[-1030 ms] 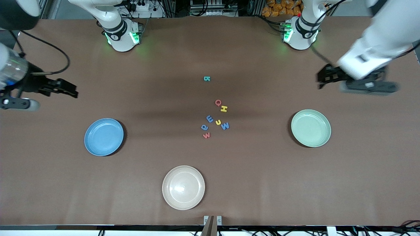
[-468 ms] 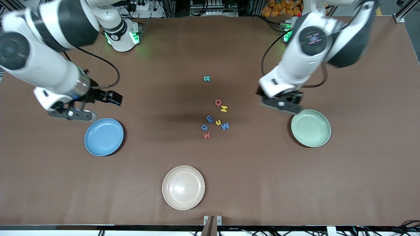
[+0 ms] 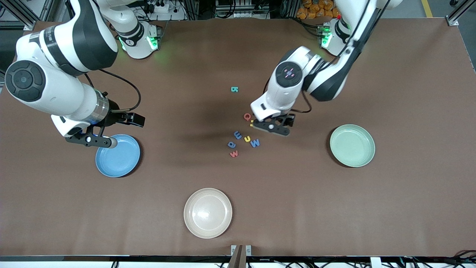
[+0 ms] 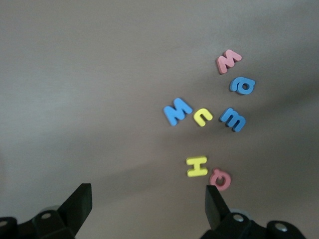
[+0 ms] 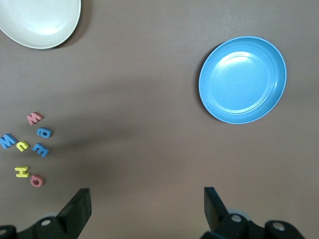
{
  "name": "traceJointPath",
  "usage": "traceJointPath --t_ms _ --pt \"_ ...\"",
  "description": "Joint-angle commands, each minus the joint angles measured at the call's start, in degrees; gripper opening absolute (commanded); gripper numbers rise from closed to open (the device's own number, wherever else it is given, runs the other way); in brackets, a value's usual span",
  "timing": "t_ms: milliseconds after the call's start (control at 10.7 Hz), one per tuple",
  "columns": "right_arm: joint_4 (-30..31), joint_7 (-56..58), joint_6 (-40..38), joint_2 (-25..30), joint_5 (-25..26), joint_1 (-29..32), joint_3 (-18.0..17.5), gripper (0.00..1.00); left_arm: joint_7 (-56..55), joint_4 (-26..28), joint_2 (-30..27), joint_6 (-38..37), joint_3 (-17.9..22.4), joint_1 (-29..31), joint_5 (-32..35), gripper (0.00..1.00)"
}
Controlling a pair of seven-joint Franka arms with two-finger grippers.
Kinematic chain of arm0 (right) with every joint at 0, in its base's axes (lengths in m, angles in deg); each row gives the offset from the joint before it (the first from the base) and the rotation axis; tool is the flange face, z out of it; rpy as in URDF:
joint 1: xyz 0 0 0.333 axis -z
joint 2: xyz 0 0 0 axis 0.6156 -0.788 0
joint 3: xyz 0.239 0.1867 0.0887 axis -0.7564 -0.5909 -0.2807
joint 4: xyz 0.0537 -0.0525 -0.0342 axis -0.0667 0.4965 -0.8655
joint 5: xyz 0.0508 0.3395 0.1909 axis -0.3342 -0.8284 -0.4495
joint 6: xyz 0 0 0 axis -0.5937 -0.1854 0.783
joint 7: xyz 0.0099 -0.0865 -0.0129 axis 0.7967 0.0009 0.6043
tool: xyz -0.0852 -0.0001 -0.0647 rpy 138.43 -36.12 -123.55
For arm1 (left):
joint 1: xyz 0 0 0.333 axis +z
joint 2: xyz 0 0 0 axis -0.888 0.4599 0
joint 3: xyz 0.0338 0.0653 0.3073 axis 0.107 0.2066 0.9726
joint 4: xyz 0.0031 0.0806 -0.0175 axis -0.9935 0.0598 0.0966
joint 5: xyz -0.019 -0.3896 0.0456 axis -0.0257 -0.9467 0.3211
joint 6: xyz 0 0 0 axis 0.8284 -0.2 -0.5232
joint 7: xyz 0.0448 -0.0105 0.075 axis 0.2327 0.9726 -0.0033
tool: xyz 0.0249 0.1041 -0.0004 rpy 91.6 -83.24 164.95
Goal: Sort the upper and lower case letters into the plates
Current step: 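Move the left gripper to the letters while the right arm shifts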
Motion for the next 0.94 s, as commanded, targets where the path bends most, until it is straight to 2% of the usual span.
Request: traceJointPath --t_ms 0,187,281,562,843 --pt "0.0 -0.6 0.6 -0.1 -0.8 0.4 -0.2 1.00 -3.9 0.4 4.0 5.5 0.6 -2.0 -0.7 1.00" --pt "0.1 -0.5 0.2 -0.3 -0.7 0.8 -0.1 1.00 -7.7 0.6 7.0 8.0 0.6 -4.2 -0.5 0.99" --pt "0.1 -0.4 -0.1 -0.7 -0.7 1.4 -0.1 1.00 -11.1 1.0 7.3 8.1 0.5 -4.5 -0.5 0.95" --pt "0.1 0.2 -0.3 -1.4 -0.1 2.7 -0.1 1.00 -20.2 3.8 7.0 8.1 0.5 -4.8 -0.6 0.95" --pt "0.2 -0.8 -0.4 -1.7 -0.4 1.7 -0.1 1.00 -43.0 3.3 7.3 8.1 0.4 -5.9 -0.8 0.92"
